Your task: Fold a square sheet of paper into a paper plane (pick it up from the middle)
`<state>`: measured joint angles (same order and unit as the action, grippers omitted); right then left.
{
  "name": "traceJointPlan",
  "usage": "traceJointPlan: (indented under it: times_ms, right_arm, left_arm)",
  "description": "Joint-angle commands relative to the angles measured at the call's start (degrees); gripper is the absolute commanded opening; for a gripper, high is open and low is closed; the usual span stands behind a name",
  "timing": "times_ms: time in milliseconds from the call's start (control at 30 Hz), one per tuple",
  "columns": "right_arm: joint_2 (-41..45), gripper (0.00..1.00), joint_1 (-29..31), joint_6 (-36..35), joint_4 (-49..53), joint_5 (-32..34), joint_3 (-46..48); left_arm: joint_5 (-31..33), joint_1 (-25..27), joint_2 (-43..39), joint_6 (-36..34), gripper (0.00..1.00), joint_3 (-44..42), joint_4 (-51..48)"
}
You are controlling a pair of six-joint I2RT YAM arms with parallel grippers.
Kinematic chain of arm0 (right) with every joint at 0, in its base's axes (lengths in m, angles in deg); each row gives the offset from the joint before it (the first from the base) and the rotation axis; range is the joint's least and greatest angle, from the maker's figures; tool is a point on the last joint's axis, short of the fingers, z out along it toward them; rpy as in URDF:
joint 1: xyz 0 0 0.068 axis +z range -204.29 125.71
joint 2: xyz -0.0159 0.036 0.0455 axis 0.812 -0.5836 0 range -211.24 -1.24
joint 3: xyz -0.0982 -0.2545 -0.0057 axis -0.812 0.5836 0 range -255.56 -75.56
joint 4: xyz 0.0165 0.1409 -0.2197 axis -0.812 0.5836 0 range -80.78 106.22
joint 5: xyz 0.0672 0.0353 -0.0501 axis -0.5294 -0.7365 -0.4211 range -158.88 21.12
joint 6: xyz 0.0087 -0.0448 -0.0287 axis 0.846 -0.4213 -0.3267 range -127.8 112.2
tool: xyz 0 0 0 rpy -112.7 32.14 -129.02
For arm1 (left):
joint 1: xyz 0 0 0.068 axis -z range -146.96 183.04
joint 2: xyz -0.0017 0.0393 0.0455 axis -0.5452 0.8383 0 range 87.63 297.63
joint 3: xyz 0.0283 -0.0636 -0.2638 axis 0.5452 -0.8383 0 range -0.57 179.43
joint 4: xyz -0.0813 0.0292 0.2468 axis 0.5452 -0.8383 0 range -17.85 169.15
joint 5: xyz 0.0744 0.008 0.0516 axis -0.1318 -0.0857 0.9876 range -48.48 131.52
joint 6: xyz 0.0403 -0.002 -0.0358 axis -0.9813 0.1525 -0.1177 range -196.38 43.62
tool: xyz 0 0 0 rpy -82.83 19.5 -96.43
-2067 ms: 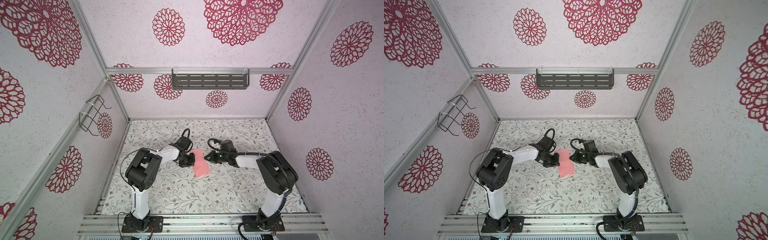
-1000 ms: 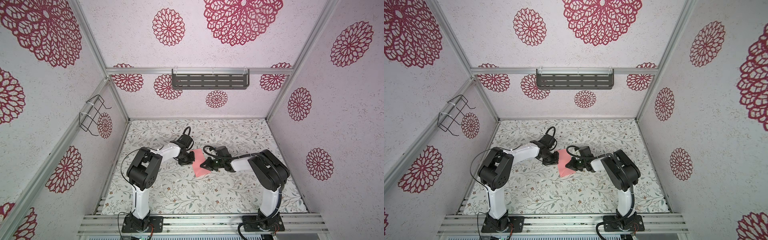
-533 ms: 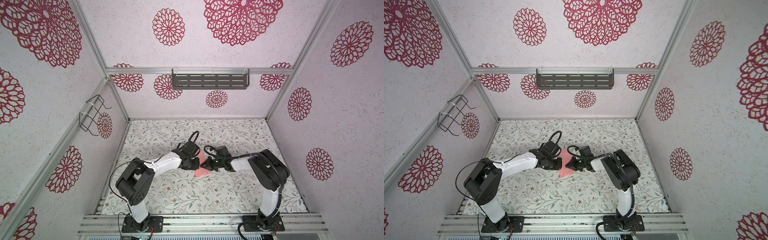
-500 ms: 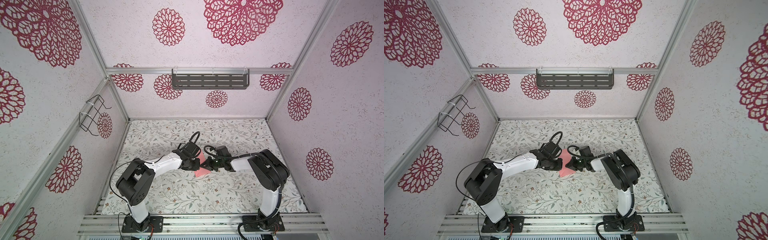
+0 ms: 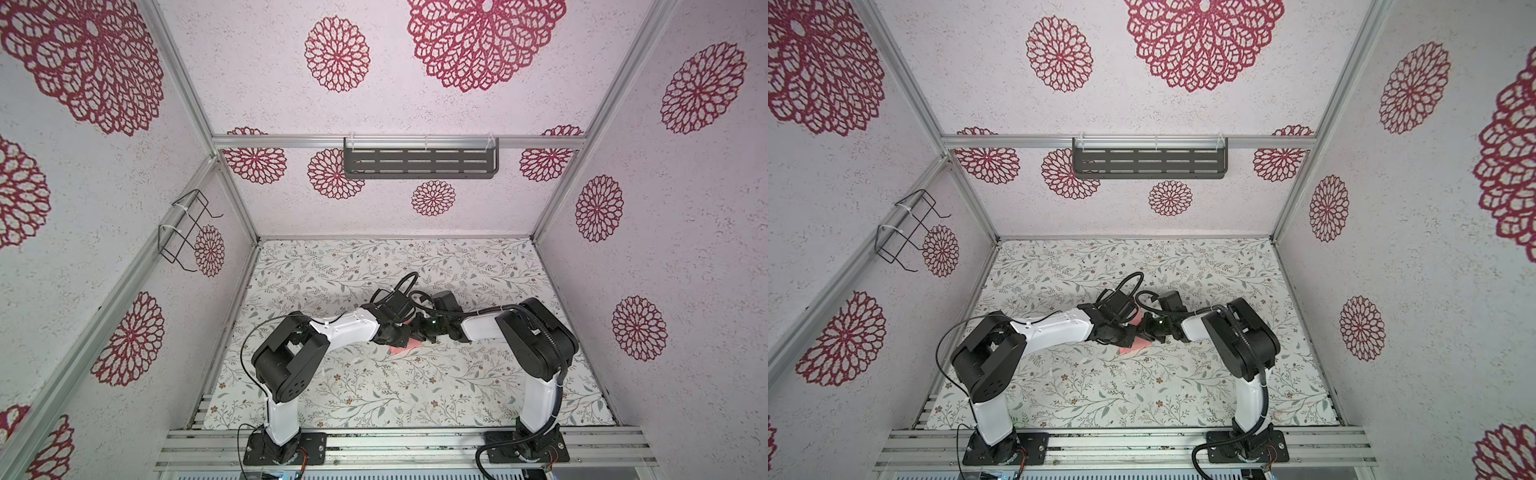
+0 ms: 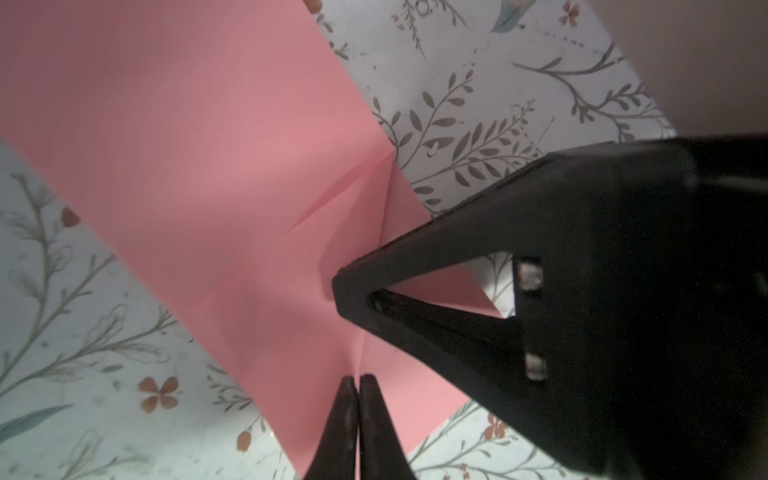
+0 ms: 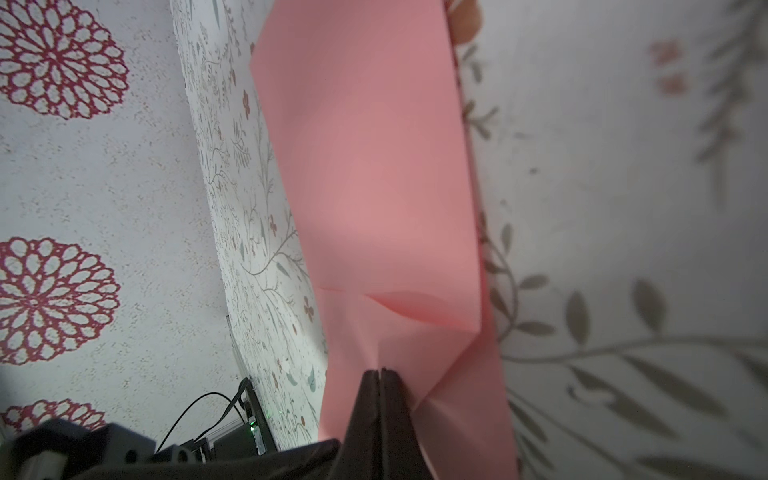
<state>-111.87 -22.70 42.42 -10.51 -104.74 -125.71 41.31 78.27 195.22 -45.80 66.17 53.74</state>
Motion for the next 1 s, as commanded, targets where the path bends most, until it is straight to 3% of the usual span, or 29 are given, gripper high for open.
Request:
traceJointPlan:
  times_ms: [0,967]
  right_arm:
    - [-2.8,0.01,-0.6,0.6,7.7,4.0,0.9]
    - [-4.5,0.01,-1.4,1.3,7.9,4.1,0.8]
  left_arm:
    - [0.8,0.6,1.4,-1.7,0.08,1.4,0.1]
    - [3.8,3.5,-1.8,-3.1,0.06,-4.5,-1.9]
